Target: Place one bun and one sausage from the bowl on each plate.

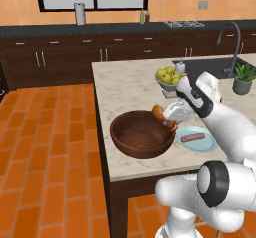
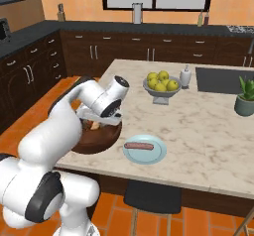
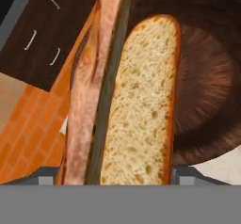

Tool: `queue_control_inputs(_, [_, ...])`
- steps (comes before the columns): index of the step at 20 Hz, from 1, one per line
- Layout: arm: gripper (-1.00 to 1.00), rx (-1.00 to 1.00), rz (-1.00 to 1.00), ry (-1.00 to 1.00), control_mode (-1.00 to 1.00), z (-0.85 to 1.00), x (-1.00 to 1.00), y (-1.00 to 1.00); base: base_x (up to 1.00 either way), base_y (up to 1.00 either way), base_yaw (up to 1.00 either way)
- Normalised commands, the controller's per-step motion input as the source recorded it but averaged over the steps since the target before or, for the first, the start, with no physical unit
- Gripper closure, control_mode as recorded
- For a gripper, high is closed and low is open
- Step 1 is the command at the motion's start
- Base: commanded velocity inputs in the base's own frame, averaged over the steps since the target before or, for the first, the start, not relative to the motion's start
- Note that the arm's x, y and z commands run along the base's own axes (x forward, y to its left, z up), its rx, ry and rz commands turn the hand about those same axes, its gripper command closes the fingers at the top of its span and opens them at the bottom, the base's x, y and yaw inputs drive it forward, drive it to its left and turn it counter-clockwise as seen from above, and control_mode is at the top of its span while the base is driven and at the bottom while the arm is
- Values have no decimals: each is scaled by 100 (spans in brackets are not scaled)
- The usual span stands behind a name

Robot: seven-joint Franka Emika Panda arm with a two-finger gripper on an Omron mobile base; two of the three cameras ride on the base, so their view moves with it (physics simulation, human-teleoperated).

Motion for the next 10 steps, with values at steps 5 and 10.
queue_control_inputs(5, [100,-30,-58,-2,-100,81,-6,-76,0,0,0])
queue_control_inputs(10, [100,-31,-65,-8,-100,6,-23,-68,0,0,0])
